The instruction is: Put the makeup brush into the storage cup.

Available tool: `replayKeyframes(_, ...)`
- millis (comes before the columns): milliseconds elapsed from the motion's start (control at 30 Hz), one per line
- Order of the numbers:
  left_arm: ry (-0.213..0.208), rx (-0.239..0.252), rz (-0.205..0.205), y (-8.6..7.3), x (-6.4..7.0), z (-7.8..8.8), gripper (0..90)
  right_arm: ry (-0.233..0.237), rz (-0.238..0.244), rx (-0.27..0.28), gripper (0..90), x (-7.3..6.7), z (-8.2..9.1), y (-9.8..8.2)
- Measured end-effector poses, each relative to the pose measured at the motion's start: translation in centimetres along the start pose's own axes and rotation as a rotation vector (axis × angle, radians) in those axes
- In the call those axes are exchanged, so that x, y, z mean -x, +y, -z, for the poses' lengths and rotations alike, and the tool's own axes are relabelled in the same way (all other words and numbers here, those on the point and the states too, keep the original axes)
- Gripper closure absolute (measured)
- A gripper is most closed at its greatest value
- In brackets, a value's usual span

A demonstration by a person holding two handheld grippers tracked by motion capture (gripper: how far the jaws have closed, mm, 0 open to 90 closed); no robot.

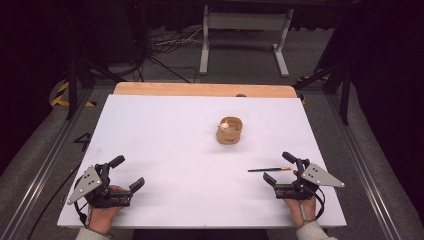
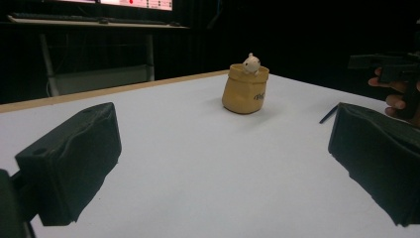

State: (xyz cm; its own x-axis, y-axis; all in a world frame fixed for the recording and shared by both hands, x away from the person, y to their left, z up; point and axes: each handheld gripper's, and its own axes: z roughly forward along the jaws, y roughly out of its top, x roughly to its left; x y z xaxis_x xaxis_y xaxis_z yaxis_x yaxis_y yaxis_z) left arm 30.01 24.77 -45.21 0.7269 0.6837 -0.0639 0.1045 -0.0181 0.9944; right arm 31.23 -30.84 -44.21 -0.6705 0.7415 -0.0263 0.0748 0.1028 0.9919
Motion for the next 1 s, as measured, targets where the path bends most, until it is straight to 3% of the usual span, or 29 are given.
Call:
replayKeyframes(167,0.021,-0.012,0.023,0.3,0.1,-0.2,0.5,0.008,-0.007,0.001,1.5,0.0,0.1,0.1)
replayKeyframes(300,0.018,-0.023,-0.006,0.5,0.2,-0.2,1.4,0.012,0.009,-0.011,2.1,-0.2,0.3,0.5)
replayKeyframes(400,0.01,-0.033,-0.02,0.6,0.3,-0.4,1.5,-0.021,0.076,-0.004,1.1,-0.4,0.3,1.5)
replayKeyframes(467,-0.005,-0.028,-0.021,0.6,0.4,-0.4,1.4,-0.001,0.078,-0.015,1.5,-0.3,0.1,2.1)
replayKeyframes(700,-0.013,-0.031,-0.039,0.8,0.7,-0.6,2.5,0.048,0.017,-0.16,0.2,0.8,-1.2,3.5)
replayKeyframes(767,-0.012,-0.037,-0.039,0.8,0.7,-0.6,2.5,0.089,-0.004,-0.209,5.0,1.4,-1.6,4.3)
replayKeyframes(900,-0.012,-0.042,-0.028,0.7,0.6,-0.7,2.4,0.071,0.073,-0.336,5.0,2.0,-2.3,5.7)
replayKeyframes(1000,-0.027,-0.05,-0.006,0.7,0.5,-0.8,2.7,0.09,0.086,-0.409,6.2,2.4,-2.8,6.3)
